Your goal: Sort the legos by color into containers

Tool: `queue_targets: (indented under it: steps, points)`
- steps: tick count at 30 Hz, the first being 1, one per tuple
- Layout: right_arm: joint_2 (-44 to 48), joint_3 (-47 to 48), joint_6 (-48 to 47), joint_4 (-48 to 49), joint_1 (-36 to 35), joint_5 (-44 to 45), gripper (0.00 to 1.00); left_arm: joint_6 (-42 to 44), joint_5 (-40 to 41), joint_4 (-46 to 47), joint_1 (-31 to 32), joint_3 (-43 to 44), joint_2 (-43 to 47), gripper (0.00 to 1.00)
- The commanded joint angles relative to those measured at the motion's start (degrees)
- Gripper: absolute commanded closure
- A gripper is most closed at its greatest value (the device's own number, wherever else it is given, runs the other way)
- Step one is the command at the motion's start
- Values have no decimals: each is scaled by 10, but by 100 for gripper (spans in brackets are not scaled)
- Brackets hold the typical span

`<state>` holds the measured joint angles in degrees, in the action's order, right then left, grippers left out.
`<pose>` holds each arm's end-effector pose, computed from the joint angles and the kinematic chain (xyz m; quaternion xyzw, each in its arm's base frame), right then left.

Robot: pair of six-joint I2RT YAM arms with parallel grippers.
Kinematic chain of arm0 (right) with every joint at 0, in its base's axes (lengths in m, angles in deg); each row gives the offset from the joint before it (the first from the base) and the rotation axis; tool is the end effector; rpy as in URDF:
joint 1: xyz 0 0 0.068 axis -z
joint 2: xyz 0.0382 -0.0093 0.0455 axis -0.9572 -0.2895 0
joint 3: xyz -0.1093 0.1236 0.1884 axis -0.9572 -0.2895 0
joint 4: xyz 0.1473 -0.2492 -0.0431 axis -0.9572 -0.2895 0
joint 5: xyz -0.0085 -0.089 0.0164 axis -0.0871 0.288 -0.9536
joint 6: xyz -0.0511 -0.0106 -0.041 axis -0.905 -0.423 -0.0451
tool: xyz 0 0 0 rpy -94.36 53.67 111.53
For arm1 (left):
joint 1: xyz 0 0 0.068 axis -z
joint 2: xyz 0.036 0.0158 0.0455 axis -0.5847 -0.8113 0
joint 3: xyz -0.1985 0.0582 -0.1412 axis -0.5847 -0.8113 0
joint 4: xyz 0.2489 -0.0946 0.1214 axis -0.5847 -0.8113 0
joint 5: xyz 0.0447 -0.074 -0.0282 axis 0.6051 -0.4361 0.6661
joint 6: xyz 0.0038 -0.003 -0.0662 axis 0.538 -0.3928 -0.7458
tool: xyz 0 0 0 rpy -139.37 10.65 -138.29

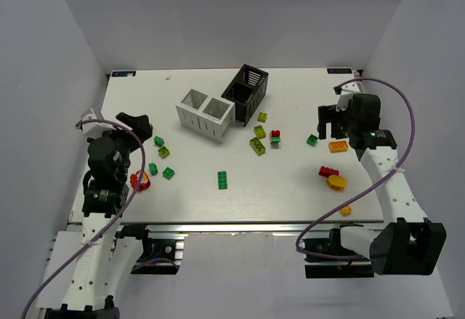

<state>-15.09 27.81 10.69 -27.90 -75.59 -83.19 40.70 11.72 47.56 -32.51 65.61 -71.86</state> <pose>0.3141 0.0149 0.2860 -0.0889 0.8729 -0.0106 0.4795 0.2189 -0.0021 0.3325 -0.2548 0.7030 -0.1338 0.6504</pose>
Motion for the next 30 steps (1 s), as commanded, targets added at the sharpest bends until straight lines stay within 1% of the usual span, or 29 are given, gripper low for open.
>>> queue_targets:
  steps: [1, 2, 3, 4, 6, 7, 8, 9, 10, 11, 12, 13, 14, 15, 16, 17, 18, 19, 20, 21, 22, 24, 25, 26, 27, 28, 29, 30]
  points:
    - [32, 27, -4, -16, -1, -47, 10, -18, -30, -52, 0, -10, 13, 2]
    - [41, 24, -16, -20, -1, -82, 11, -20, -31, -65, 1, -11, 17, 2]
    - [41, 23, -32, -20, -1, -82, 11, -22, -32, -72, 1, -11, 19, 2]
    - [53, 22, -51, -29, -1, -130, 11, -24, -32, -78, 0, -11, 22, 2]
    - [68, 16, -143, -43, -2, -189, 11, -27, -35, -93, 1, -12, 27, 2]
    - [85, 9, -177, -63, -2, -261, 10, -30, -36, -96, 1, -15, 31, 2]
    - [93, 7, -249, -80, -2, -302, 10, -32, -37, -99, 1, -16, 33, 2]
    - [102, 1, -279, -88, -2, -335, 10, -33, -41, -101, 1, -18, 34, 2]
    - [121, -18, -301, -88, -2, -394, 11, -36, -42, -101, 1, -24, 37, 2]
    - [130, -26, -328, -105, -2, -432, 11, -40, -44, -101, 1, -26, 38, 2]
    - [138, -31, -406, -123, -2, -464, 11, -43, -45, -101, 1, -29, 38, 2]
    - [156, -42, -405, -114, -2, -505, 11, -47, -52, -100, 1, -33, 36, 5]
    - [161, -63, -405, -108, -2, -523, 12, -47, -58, -97, 0, -40, 34, 10]
    - [162, -68, -417, -117, -3, -542, 21, -46, -66, -88, 1, -44, 34, 18]
    - [152, -68, -418, -126, -5, -565, 50, -45, -78, -86, 1, -47, 31, 42]
    - [145, -67, -400, -126, -13, -566, 68, -44, -81, -82, 1, -50, 23, 56]
    - [130, -67, -341, -107, -16, -559, 85, -43, -84, -79, 1, -49, 19, 71]
    - [105, -62, -291, -94, -42, -523, 68, -36, -72, -80, 1, -40, -21, 97]
    - [97, -59, -271, -84, -59, -498, 32, -36, -56, -93, 1, -30, -51, 92]
    - [94, -59, -262, -76, -66, -490, 27, -36, -56, -93, 1, -24, -52, 84]
    - [91, -59, -258, -71, -71, -484, 25, -36, -42, -99, 0, -17, -93, 75]
    - [78, -57, -246, -62, -82, -469, 24, -23, -36, -120, -5, 12, -143, 58]
    - [72, -58, -241, -59, -84, -464, 24, -17, -31, -132, -9, 25, -170, 42]
    - [65, -60, -238, -55, -85, -460, 24, -13, -27, -137, -15, 38, -222, 37]
    - [63, -62, -235, -48, -86, -452, 24, -3, -27, -140, -24, 63, -247, 32]
    - [59, -63, -237, -45, -86, -450, 25, 2, -29, -142, -55, 75, -271, 25]
    - [57, -64, -238, -42, -85, -447, 27, 8, -48, -135, -70, 89, -296, 16]
    - [50, -68, -240, -36, -85, -449, 32, 17, -59, -133, -83, 117, -343, 14]
